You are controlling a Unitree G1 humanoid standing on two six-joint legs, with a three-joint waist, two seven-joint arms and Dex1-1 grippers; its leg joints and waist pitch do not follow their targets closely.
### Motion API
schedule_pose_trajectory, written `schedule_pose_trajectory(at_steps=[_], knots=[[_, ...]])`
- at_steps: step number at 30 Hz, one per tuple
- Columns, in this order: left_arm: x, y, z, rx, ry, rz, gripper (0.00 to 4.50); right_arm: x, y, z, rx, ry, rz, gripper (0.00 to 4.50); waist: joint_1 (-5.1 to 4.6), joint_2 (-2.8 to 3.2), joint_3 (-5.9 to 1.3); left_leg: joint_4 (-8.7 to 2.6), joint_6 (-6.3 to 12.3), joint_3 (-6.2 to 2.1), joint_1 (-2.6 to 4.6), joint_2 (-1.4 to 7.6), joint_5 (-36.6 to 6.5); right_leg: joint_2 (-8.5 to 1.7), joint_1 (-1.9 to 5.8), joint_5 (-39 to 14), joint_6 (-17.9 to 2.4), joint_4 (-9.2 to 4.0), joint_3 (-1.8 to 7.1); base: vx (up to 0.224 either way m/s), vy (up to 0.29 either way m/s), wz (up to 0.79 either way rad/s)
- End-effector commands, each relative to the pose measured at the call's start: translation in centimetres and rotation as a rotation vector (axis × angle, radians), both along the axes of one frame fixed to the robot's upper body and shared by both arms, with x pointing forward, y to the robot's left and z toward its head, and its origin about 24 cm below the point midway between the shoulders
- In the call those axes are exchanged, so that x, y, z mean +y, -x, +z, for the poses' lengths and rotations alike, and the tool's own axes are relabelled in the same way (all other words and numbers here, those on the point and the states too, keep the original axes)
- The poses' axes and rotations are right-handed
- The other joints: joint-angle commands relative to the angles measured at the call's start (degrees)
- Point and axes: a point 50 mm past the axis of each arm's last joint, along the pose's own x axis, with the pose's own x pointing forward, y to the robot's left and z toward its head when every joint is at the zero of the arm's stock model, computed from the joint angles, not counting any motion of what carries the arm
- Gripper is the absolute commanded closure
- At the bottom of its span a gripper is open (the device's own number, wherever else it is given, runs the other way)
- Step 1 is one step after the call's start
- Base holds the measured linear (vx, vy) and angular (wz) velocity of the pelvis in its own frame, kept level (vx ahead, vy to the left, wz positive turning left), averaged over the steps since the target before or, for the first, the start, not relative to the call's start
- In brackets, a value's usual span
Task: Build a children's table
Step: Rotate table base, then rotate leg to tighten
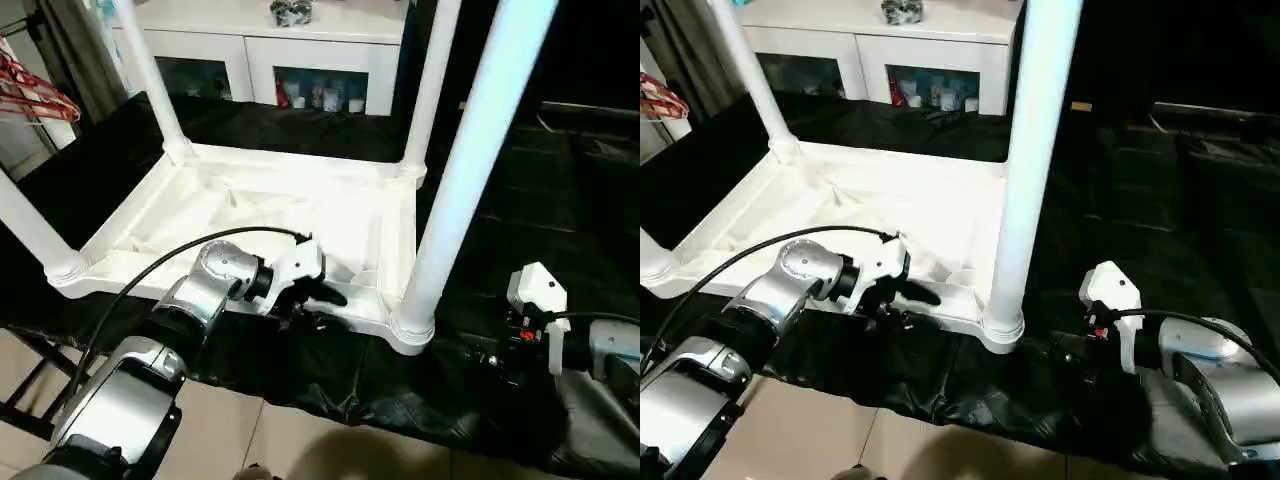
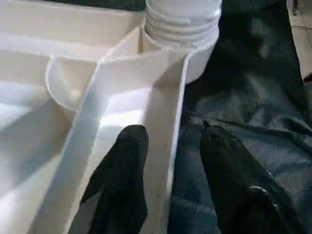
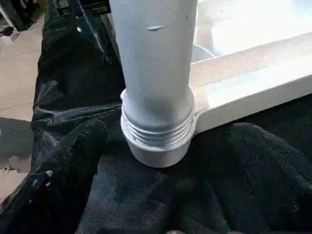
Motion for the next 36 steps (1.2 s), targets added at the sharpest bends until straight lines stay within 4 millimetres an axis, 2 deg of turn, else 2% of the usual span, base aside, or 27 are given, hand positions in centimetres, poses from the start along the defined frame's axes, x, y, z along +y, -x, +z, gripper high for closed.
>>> schedule_pose_trajectory(at_steps=[1, 3, 4, 8, 10, 14, 15, 19, 20, 21, 25, 26, 27, 28, 29, 30, 32, 33, 34, 35, 36], knots=[[0.2, -0.3, 0.4, -0.018, -0.024, -0.019, 2.86, -0.1, 0.2, 0.5, -0.006, 0.001, 0.008, 0.00, 0.37, -0.52, -3.74, -3.41, 3.46, 0.00, 0.06, 0.60, -10.5, -2.52, 3.50, -8.2, -12.5, -4.73, 1.81, 0.000, 0.000, 0.00], [0.2, -0.4, 0.4, -0.014, -0.027, -0.020, 2.95, 0.0, 0.3, 0.5, -0.004, 0.000, 0.007, 0.00, 0.39, -0.72, -3.67, -3.45, 3.53, 0.01, 0.00, 0.54, -10.7, -2.46, 3.58, -8.4, -12.4, -4.80, 1.77, 0.000, 0.000, 0.00], [0.3, -0.4, 0.3, -0.011, -0.028, -0.020, 3.18, 0.0, 0.3, 0.5, -0.002, -0.001, 0.006, 0.00, 0.45, -0.71, -3.68, -3.44, 3.66, 0.01, -0.04, 0.47, -10.5, -2.47, 3.63, -8.9, -12.1, -4.81, 1.74, 0.000, 0.000, 0.00], [0.3, -0.5, 0.2, -0.003, -0.026, -0.019, 3.32, 0.1, 0.4, 0.5, 0.004, -0.003, 0.006, 0.00, 0.47, -0.53, -3.67, -3.45, 3.66, 0.00, -0.06, 0.57, -10.3, -2.58, 3.51, -10.3, -11.7, -4.96, 1.76, 0.000, 0.000, 0.00], [0.3, -0.5, 0.1, 0.000, -0.031, -0.022, 3.63, 0.1, 0.5, 0.5, 0.006, -0.004, 0.008, 0.00, 0.57, -0.52, -3.73, -3.51, 3.58, -0.07, 0.00, 0.67, -10.4, -2.62, 3.51, -9.9, -11.9, -4.90, 1.76, 0.000, 0.000, 0.00], [0.4, -0.4, -0.1, 0.002, -0.038, -0.024, 3.82, 0.1, 0.5, 0.4, 0.008, -0.003, 0.009, 0.00, 0.61, -0.61, -3.79, -3.40, 3.82, -0.04, -0.13, 0.58, -9.6, -2.61, 3.61, -8.3, -12.1, -4.72, 1.73, 0.000, 0.000, 0.00], [0.4, -0.4, -0.1, 0.007, -0.038, -0.024, 4.08, 0.1, 0.5, 0.4, 0.008, -0.004, 0.009, 0.00, 0.62, -0.68, -3.77, -3.40, 3.95, -0.03, -0.14, 0.61, -9.5, -2.64, 3.61, -8.0, -12.2, -4.71, 1.72, 0.000, 0.000, 0.00], [0.6, -0.4, -0.2, 0.031, -0.049, -0.029, 4.20, 0.3, 0.4, 0.4, 0.009, -0.006, 0.015, 0.00, 0.64, -0.69, -3.74, -3.49, 4.08, -0.05, -0.11, 0.71, -9.5, -2.70, 3.56, -8.8, -12.2, -4.78, 1.70, 0.000, 0.000, 0.00], [0.8, -0.3, -0.4, 0.039, -0.068, -0.032, 4.45, 0.4, 0.2, 0.3, 0.009, -0.007, 0.019, 0.00, 0.62, -0.69, -3.74, -3.48, 4.08, -0.04, -0.14, 0.71, -9.4, -2.72, 3.59, -8.6, -12.2, -4.74, 1.70, 0.000, 0.000, 0.00], [0.9, -0.2, -0.5, 0.041, -0.076, -0.033, 4.48, 0.5, 0.2, 0.3, 0.008, -0.008, 0.020, 0.00, 0.59, -0.89, -3.70, -3.49, 4.19, -0.05, -0.18, 0.69, -9.3, -2.70, 3.59, -8.4, -12.3, -4.66, 1.67, 0.000, 0.000, 0.00], [1.3, -0.1, -1.3, 0.022, -0.110, -0.002, 4.49, 0.8, -0.2, 0.3, -0.005, -0.013, 0.022, 0.00, 0.35, -0.79, -3.61, -3.59, 4.04, -0.03, -0.11, 0.71, -10.0, -2.81, 3.53, -10.4, -11.8, -4.91, 1.67, 0.000, 0.000, 0.00], [1.4, 0.0, -1.4, 0.017, -0.122, 0.008, 4.49, 0.9, -0.4, 0.4, -0.011, -0.018, 0.019, 0.00, 0.25, -1.24, -3.58, -3.60, 4.07, 0.00, -0.16, 0.69, -10.0, -2.79, 3.57, -10.5, -11.8, -4.94, 1.66, 0.000, 0.000, 0.00], [1.5, 0.0, -1.6, 0.011, -0.131, 0.007, 4.49, 1.0, -0.4, 0.4, -0.010, -0.022, 0.020, 0.00, 0.25, -1.02, -3.50, -3.62, 3.99, -0.01, -0.18, 0.65, -10.2, -2.83, 3.51, -11.5, -11.5, -4.99, 1.65, 0.000, 0.000, 0.00], [1.7, 0.1, -1.9, 0.018, -0.150, 0.051, 4.49, 1.3, -0.5, 0.3, -0.008, -0.024, 0.032, 0.00, 0.18, -1.13, -3.43, -3.72, 3.93, -0.05, -0.13, 0.73, -10.5, -2.89, 3.49, -12.7, -11.3, -5.06, 1.66, 0.000, 0.000, 0.00], [1.7, 0.1, -2.0, 0.025, -0.151, 0.073, 4.49, 1.5, -0.6, 0.2, -0.008, -0.024, 0.035, 0.00, 0.14, -1.32, -3.42, -3.77, 3.83, -0.03, -0.07, 0.81, -10.7, -2.94, 3.45, -13.2, -11.2, -5.08, 1.69, 0.000, 0.000, 0.00], [1.6, 0.0, -2.0, 0.026, -0.150, 0.076, 4.49, 1.6, -0.6, 0.2, -0.008, -0.024, 0.035, 0.00, 0.12, -1.10, -3.35, -3.81, 3.76, -0.05, 0.01, 0.82, -11.0, -2.96, 3.29, -14.4, -11.1, -5.20, 1.70, 0.000, 0.000, 0.00], [0.9, 0.1, -1.8, 0.056, -0.086, 0.130, 4.49, 2.3, -0.8, -0.1, -0.011, -0.018, 0.052, 0.00, -0.09, -1.44, -3.25, -3.94, 3.51, -0.06, -0.08, 0.85, -11.3, -2.97, 3.30, -15.5, -11.0, -5.21, 1.72, 0.000, 0.000, 0.00], [0.6, 0.2, -1.7, 0.056, -0.069, 0.127, 4.49, 2.4, -1.1, -0.3, -0.027, -0.006, 0.049, 0.00, -0.13, -1.23, -3.32, -4.01, 3.29, -0.12, 0.00, 0.91, -11.3, -3.12, 3.21, -16.1, -11.0, -5.24, 1.73, 0.000, 0.000, 0.00], [0.4, 0.3, -1.6, 0.054, -0.057, 0.124, 4.49, 2.6, -1.3, -0.4, -0.039, 0.004, 0.045, 0.00, -0.35, -1.68, -3.27, -4.02, 3.16, -0.03, -0.14, 0.72, -11.1, -2.92, 3.26, -16.6, -10.6, -5.40, 1.69, 0.000, 0.000, 0.00], [0.3, 0.4, -1.6, 0.048, -0.053, 0.122, 4.49, 2.6, -1.4, -0.5, -0.043, 0.011, 0.038, 0.00, -0.30, -1.35, -3.26, -4.05, 3.10, -0.03, 0.05, 0.79, -11.4, -2.92, 2.99, -16.9, -10.3, -5.42, 1.80, 0.000, 0.000, 0.00], [0.2, 0.5, -1.5, 0.039, -0.049, 0.119, 4.49, 2.7, -1.8, -0.7, -0.050, 0.027, 0.023, 0.00, -0.37, -1.34, -3.30, -4.07, 3.03, -0.06, 0.00, 0.82, -11.3, -2.94, 3.05, -16.6, -10.2, -5.39, 1.84, 0.000, 0.000, 0.00]])
